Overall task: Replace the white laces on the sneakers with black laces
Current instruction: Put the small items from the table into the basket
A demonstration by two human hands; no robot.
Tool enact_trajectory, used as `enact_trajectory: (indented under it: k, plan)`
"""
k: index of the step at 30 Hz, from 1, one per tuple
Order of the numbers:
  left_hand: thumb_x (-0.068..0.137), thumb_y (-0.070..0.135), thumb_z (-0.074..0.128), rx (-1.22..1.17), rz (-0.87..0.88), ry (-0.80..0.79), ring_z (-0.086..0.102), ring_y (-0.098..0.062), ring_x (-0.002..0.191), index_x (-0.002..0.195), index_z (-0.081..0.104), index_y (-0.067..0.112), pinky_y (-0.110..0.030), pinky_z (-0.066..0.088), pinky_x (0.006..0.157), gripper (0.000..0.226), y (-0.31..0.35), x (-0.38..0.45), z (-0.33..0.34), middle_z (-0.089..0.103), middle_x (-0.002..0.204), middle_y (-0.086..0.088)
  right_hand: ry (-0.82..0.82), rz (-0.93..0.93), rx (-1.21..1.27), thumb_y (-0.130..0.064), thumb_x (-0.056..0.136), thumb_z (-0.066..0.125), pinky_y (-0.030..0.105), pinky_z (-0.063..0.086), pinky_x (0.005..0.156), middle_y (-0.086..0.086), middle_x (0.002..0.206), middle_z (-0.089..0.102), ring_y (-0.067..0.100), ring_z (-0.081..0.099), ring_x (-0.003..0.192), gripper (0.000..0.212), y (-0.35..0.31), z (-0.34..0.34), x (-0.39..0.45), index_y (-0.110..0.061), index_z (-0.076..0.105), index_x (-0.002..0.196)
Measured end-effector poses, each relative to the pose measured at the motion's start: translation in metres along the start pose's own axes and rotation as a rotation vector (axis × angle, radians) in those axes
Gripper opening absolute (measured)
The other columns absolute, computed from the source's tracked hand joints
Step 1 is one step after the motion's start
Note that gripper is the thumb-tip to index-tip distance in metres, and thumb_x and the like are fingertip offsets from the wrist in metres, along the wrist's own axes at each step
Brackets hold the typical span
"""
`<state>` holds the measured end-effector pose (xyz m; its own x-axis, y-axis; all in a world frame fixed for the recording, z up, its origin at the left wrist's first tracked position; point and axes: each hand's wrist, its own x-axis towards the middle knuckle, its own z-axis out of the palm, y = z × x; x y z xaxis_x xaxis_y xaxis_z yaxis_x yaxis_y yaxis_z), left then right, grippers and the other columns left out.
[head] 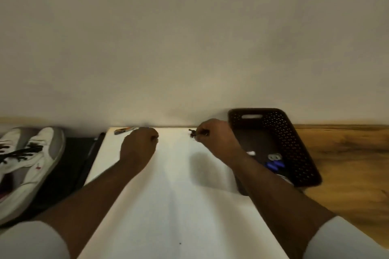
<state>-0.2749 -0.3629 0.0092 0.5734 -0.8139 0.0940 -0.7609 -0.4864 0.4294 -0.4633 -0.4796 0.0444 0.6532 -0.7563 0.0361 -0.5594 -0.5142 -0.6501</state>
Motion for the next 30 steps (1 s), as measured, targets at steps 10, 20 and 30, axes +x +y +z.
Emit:
enact_trajectory:
  k: [10,20,30]
  plan:
    - [0.094,0.027,0.057,0.274,-0.044,-0.147,0.051,-0.031,0.117,0.129,0.058,0.017,-0.039,0.043,0.096,0.036,-0.138,0.090,0.006,0.056,0.129,-0.008,-0.266,-0.181,-0.204,-0.002,0.090,0.047,0.036,0.037,0.102,0.010,0.134,0.051,0.030,0.046,0.124,0.045,-0.070,0.168,0.102,-0.011,0.051,0.134]
    - [0.098,0.021,0.046,0.282,0.017,-0.295,0.053,-0.026,0.105,0.105,0.063,0.013,-0.036,0.043,0.086,0.020,-0.135,0.053,0.021,0.055,0.111,-0.009,-0.282,-0.182,-0.455,-0.005,0.095,0.037,0.035,0.039,0.089,0.012,0.119,0.054,0.030,0.048,0.113,0.031,-0.048,0.178,0.072,-0.010,0.057,0.119]
    - [0.089,0.027,0.062,-0.092,0.222,-0.284,0.060,-0.016,0.089,0.095,0.075,0.019,-0.031,0.045,0.078,0.017,0.075,-0.026,-0.019,0.068,0.092,0.000,-0.003,0.163,-0.007,-0.010,0.083,0.072,0.006,0.043,0.074,-0.006,0.095,0.068,0.006,0.062,0.084,0.026,0.019,-0.043,-0.052,-0.018,0.073,0.107]
